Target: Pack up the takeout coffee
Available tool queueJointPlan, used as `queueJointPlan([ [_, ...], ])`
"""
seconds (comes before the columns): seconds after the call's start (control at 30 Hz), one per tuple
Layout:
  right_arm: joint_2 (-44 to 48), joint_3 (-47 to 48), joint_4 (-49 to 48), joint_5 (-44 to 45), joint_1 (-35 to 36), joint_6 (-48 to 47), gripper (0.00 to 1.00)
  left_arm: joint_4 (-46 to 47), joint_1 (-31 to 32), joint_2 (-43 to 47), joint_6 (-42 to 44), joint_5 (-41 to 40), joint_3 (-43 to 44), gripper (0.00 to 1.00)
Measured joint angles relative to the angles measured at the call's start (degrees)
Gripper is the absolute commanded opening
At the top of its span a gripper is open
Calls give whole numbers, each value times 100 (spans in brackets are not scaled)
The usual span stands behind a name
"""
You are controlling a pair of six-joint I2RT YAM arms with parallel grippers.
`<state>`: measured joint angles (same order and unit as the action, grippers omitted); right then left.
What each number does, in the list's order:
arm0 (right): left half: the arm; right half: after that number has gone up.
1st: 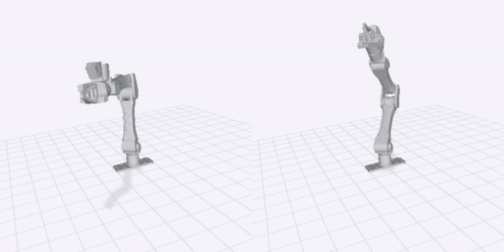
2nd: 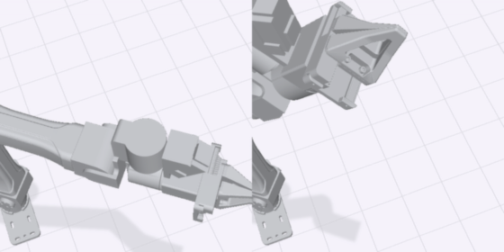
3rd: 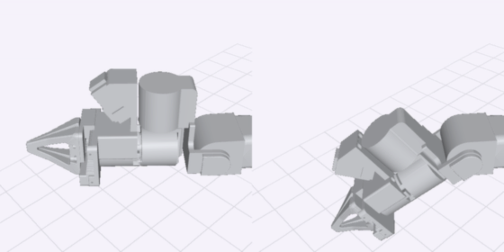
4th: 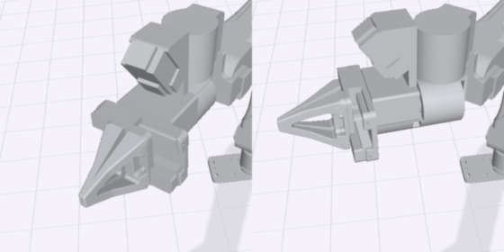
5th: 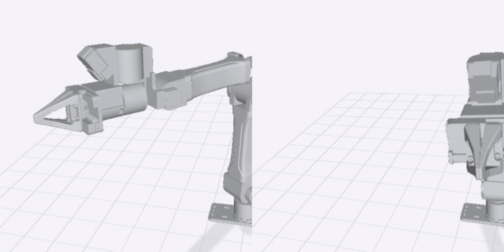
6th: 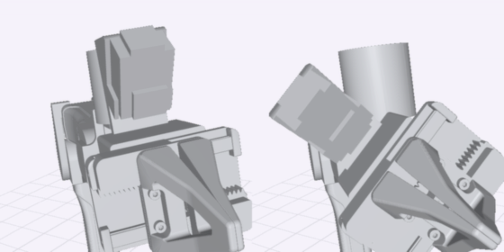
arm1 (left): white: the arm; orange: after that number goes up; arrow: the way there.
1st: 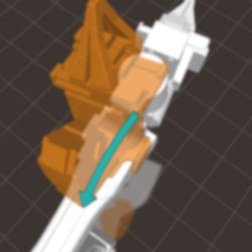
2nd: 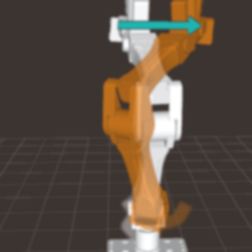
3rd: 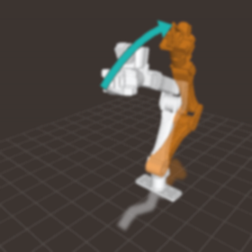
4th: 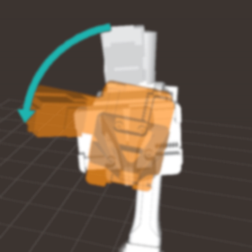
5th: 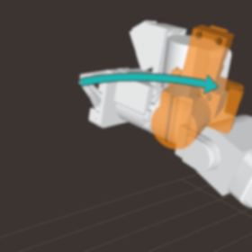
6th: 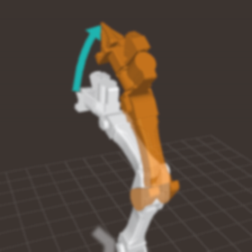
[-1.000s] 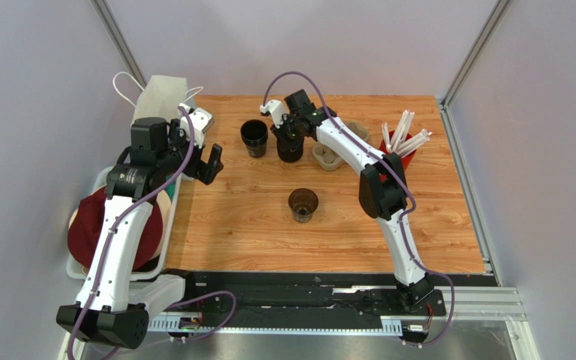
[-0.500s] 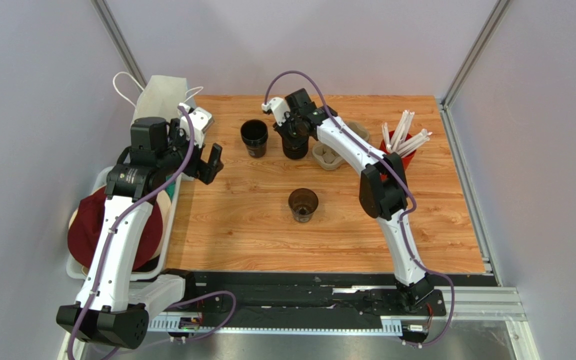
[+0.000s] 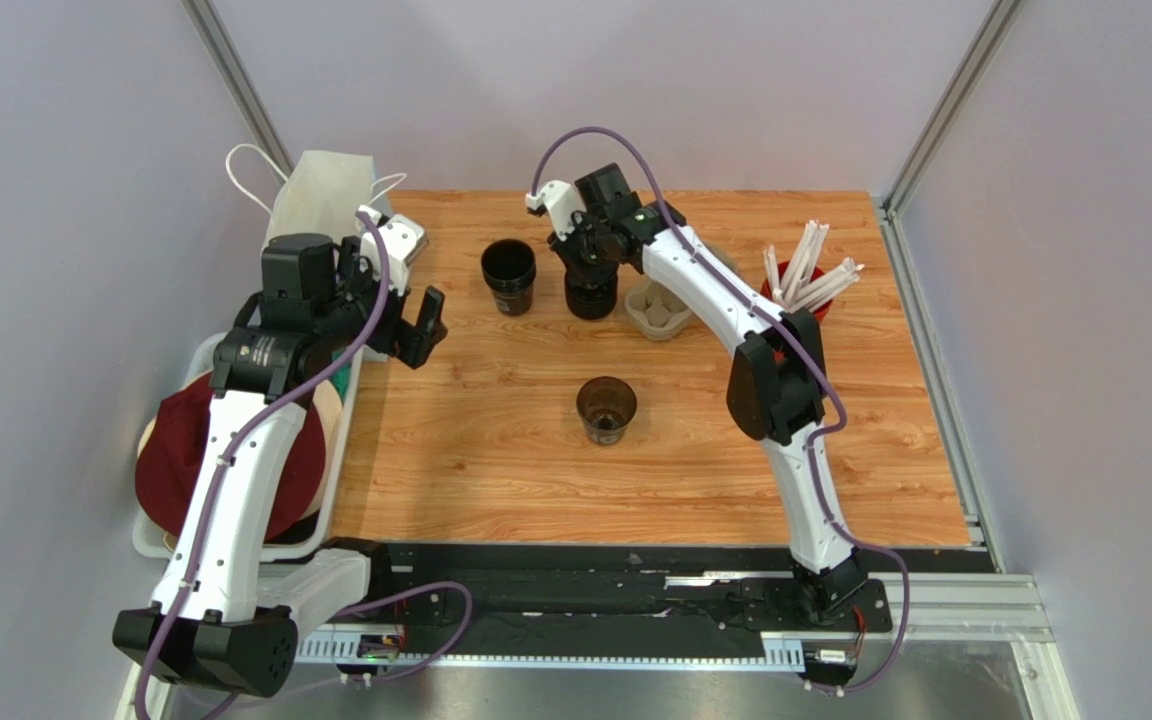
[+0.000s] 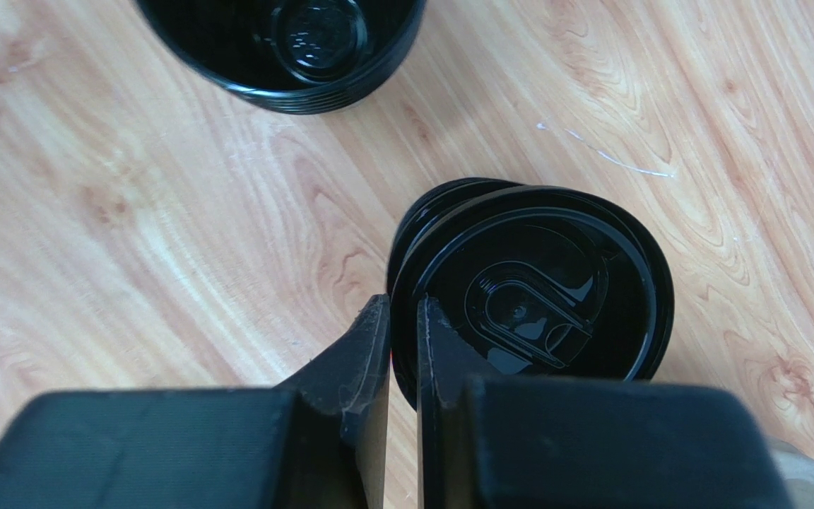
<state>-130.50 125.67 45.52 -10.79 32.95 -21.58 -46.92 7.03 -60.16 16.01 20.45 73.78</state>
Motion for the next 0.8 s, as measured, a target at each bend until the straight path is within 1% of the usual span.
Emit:
queueJointPlan([
  [0.13,195,151,494,-527,-55,4,2,-90,0,-140,181,74,170,99],
  [0.23,614,151,968,-1215,-133,9,2,-114,0,-258,501,195,317,99],
  [0.4,1606,151,1644,-2564,-367,11,3,-173,85,-356,1386,363,422,99],
  [0.5,2149,146,1928,-3246,-481,11,3,-216,186,-466,2024,638,501,99],
  [0.63,2675,-24,2288,-4116,-531,-22,3,-481,407,-807,2804,892,994,99],
  [0.8,2806,-382,2857,-4824,-496,-306,4,-876,866,-1182,3901,1003,1945,99],
])
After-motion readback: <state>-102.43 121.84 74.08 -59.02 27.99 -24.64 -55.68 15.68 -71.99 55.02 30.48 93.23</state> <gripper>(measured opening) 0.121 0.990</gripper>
